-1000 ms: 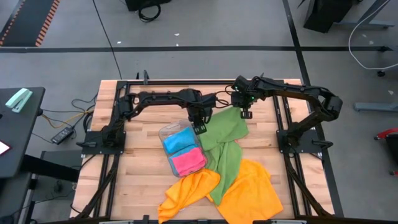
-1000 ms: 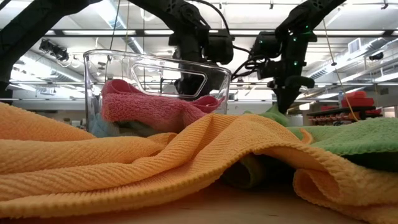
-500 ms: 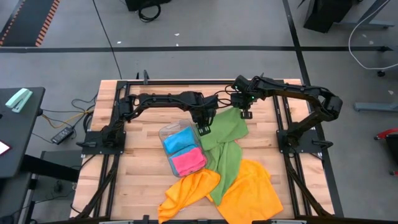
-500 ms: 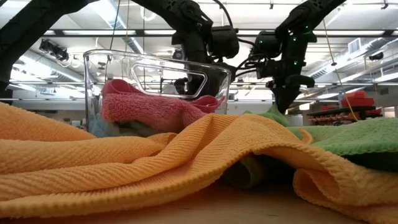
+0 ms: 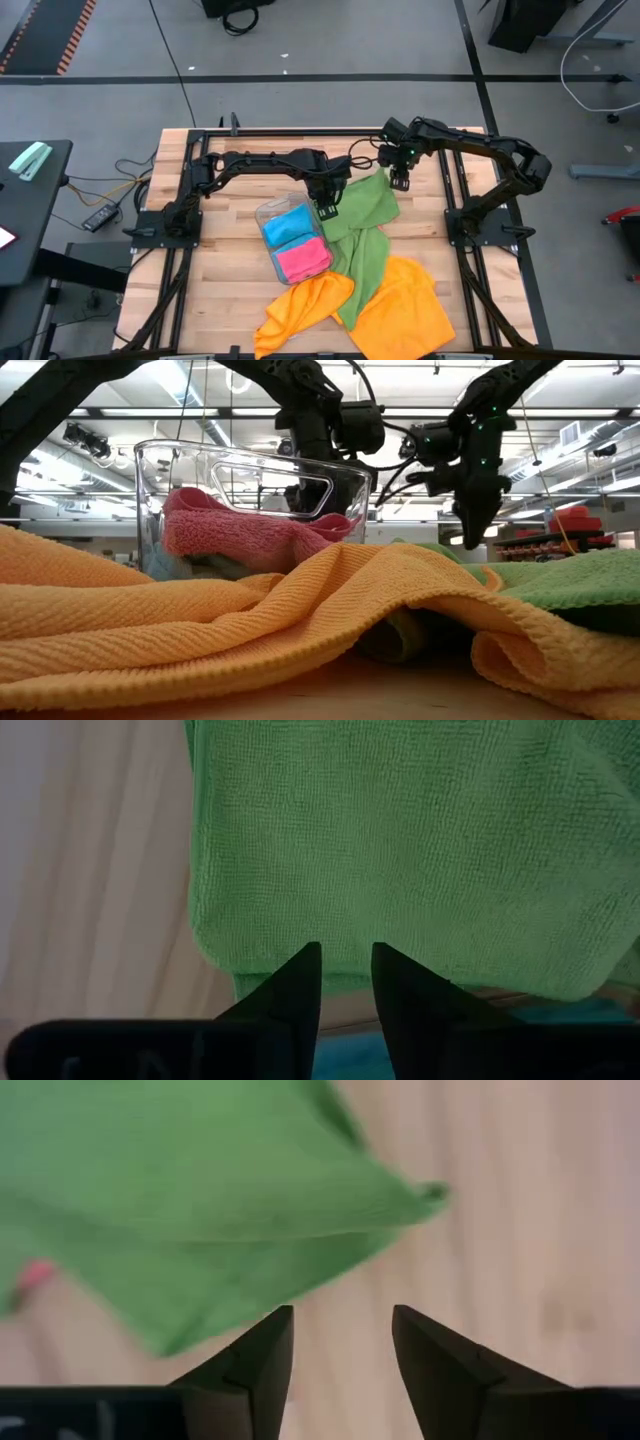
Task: Fold microfiber towels
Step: Fold the top green towel
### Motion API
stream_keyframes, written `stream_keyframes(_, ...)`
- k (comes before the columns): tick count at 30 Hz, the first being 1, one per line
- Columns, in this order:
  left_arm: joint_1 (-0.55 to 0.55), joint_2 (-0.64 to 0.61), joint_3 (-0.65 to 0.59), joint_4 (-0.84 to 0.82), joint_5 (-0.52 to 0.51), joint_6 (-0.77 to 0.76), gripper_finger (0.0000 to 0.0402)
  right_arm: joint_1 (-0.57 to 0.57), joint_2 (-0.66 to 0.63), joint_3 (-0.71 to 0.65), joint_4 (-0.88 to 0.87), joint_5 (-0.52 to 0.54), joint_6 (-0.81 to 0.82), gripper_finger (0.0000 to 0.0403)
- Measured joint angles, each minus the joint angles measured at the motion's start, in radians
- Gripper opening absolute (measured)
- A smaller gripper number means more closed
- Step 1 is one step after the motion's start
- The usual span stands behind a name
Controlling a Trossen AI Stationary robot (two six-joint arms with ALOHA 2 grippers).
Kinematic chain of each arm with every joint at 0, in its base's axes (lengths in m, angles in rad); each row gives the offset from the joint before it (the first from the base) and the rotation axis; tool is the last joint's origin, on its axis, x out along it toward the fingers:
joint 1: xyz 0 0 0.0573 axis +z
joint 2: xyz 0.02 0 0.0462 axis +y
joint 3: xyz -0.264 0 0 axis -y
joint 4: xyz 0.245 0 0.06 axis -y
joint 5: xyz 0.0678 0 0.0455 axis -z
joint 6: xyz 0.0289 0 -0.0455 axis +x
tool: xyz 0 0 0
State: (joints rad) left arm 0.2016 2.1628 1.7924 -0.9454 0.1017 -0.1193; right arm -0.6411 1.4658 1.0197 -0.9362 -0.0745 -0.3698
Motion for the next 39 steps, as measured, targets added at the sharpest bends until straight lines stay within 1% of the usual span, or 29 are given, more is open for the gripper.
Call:
stream_keyframes(6,-0.001,0.0,0.0,0.0,0.0,0.001,0.01,0.002,0.0,-0.002,-0.033,-0.199,0.132,0.0172)
stream_keyframes(9,0.0,0.0,0.0,-0.003,0.0,0.0,0.0098,0.003,-0.002,-0.034,-0.026,-0.231,0.189,0.0167)
stream_keyframes(13,0.0,0.0,0.0,-0.005,0.001,0.0,0.0094,0.0,-0.002,-0.136,0.011,-0.307,0.268,0.0162)
stream_keyframes(17,-0.003,0.0,0.0,-0.014,0.013,-0.001,0.0095,0.001,-0.002,-0.242,0.098,-0.323,0.348,0.0161)
stream_keyframes(21,-0.003,0.0,0.0,-0.015,0.033,-0.001,0.0092,0.001,-0.002,-0.306,0.182,-0.34,0.411,0.0161)
stream_keyframes(25,-0.003,0.0,0.0,-0.018,0.034,-0.001,0.0086,0.003,-0.002,-0.332,0.252,-0.362,0.451,0.0161)
stream_keyframes(30,-0.003,0.0,0.0,-0.027,0.034,-0.001,0.0086,0.014,-0.002,-0.333,0.271,-0.372,0.456,0.0159)
stream_keyframes(33,-0.003,0.0,0.0,-0.027,0.034,-0.001,0.0089,0.032,-0.002,-0.333,0.278,-0.372,0.456,0.0147)
stream_keyframes(39,-0.003,0.0,0.0,-0.028,0.034,-0.001,0.0082,0.055,-0.002,-0.344,0.302,-0.371,0.468,0.0102)
